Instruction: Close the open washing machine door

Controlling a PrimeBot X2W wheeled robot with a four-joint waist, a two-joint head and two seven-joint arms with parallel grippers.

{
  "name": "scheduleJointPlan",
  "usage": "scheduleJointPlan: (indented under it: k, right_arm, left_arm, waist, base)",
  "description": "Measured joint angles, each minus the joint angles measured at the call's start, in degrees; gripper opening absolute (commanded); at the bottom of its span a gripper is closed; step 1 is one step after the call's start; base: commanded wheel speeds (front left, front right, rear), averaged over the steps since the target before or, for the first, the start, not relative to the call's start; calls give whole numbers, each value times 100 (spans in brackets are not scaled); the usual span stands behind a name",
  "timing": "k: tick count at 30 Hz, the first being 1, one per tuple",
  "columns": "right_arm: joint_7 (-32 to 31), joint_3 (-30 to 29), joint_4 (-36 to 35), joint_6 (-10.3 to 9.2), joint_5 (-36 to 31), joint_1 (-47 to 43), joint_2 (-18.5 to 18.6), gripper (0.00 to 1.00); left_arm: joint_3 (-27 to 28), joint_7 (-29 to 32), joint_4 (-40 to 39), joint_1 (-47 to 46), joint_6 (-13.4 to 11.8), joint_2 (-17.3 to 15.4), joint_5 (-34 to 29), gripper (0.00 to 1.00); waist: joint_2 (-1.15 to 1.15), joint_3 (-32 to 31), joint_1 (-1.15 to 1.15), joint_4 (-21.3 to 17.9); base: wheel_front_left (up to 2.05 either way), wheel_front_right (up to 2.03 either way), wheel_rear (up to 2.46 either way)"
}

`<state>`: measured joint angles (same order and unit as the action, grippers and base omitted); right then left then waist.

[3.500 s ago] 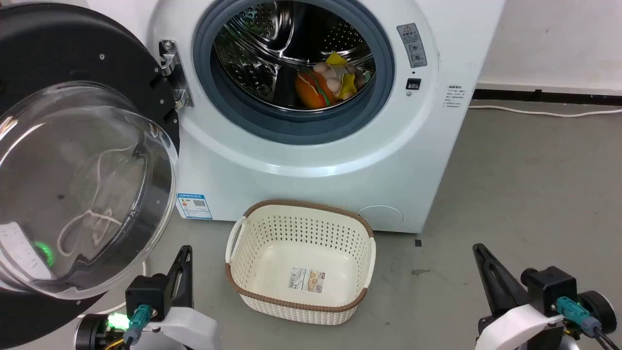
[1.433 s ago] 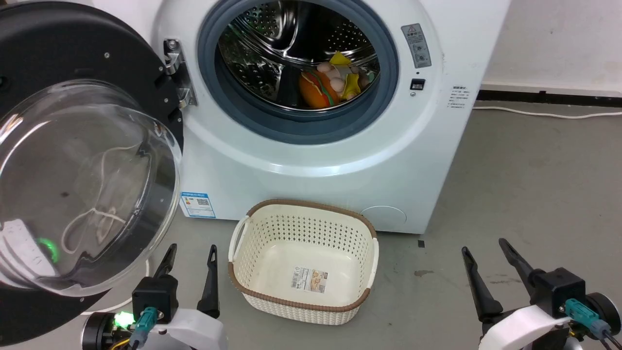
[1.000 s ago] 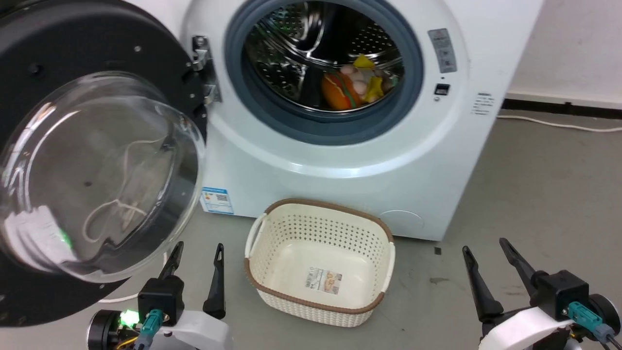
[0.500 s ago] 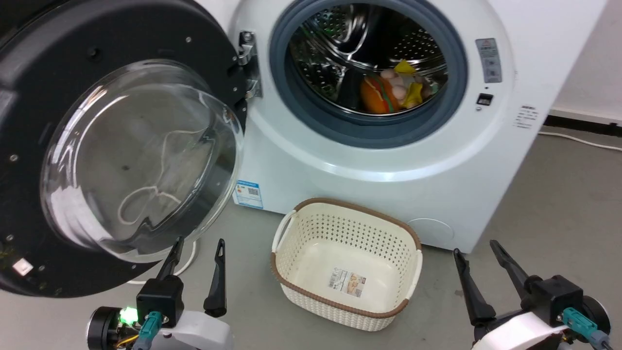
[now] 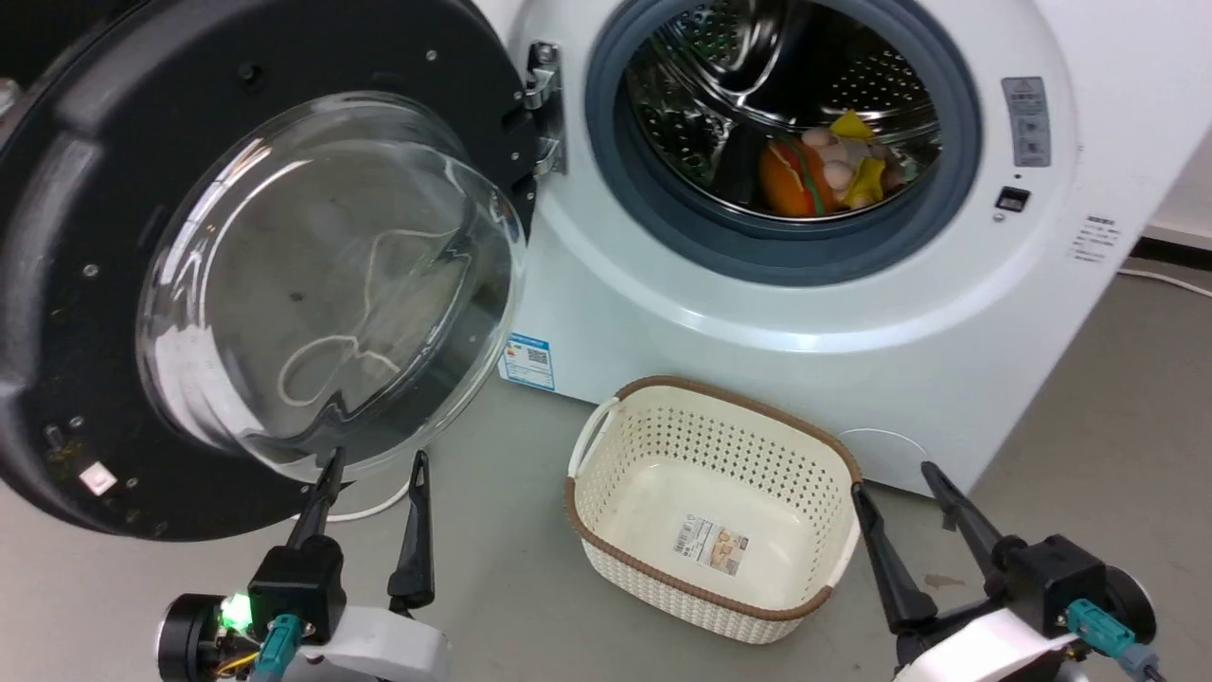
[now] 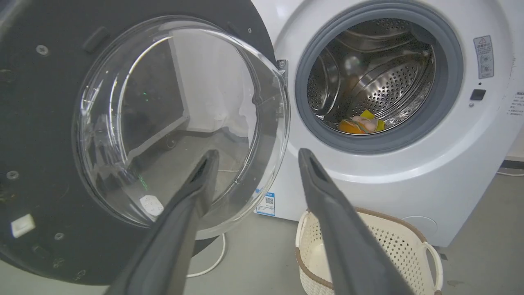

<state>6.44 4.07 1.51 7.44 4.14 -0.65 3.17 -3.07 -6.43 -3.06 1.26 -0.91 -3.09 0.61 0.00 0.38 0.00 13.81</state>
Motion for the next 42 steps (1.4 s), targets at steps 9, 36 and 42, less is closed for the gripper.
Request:
scheduleJointPlan:
  k: [9,36,42]
  right_arm:
    - [102,122,27,0,51,2,0,100]
    - [479,63,-75,0,125,-121,-2,100]
    - [539,109,-177,0,90,-83,56,100]
  left_arm:
    - [14,-111,-110,23,0,-1,7,100]
    - [1202,-374,13,-845,564,-232,1861,0]
    - [2205,302,591,-2095,479,-869,3242,0]
  waist:
    - [0,-5,0,207]
    - [0,206,0,912]
    - [0,627,0,847]
  base:
    - [0,0,0]
    - [0,0,0]
    - [0,0,0]
